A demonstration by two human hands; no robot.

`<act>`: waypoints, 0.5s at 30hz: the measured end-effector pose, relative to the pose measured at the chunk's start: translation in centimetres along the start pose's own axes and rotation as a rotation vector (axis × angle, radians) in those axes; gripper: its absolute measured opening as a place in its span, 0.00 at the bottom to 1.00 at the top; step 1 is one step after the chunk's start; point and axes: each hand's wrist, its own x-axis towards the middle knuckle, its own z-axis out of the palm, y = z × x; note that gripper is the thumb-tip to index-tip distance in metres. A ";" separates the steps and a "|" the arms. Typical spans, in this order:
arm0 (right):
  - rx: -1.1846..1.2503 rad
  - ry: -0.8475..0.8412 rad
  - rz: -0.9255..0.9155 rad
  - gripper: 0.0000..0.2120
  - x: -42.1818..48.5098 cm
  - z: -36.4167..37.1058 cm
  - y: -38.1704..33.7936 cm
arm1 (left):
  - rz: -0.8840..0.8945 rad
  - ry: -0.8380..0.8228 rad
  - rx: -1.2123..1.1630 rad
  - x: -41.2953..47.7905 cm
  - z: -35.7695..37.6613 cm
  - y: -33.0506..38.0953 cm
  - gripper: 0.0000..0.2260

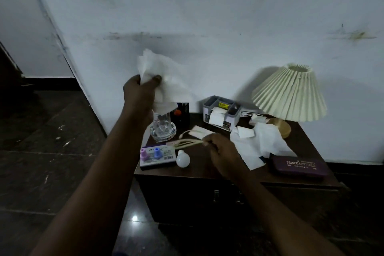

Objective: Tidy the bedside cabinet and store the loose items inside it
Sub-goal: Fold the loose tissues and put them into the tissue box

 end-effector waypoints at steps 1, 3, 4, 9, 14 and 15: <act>-0.072 -0.077 -0.026 0.06 -0.3 0.0 0.7 | -0.058 -0.022 -0.043 -0.8 0.1 -0.9 0.08; -0.206 -0.233 -0.025 0.06 -1.0 -0.1 2.2 | -0.169 -0.052 -0.127 -2.2 0.5 -3.4 0.09; -0.246 -0.303 -0.005 0.06 -1.3 -0.1 2.5 | -0.221 -0.061 -0.143 -2.8 0.8 -4.8 0.08; -0.452 -0.518 0.064 0.13 -1.1 -0.7 1.9 | -0.423 -0.059 0.027 -4.2 2.8 -10.9 0.07; -0.251 -0.054 0.134 0.15 0.7 -4.4 1.1 | -0.365 -0.044 0.244 -4.2 3.0 -12.6 0.10; -0.276 0.085 0.183 0.15 2.3 -4.8 1.8 | -0.358 -0.012 0.215 -4.0 2.8 -12.6 0.13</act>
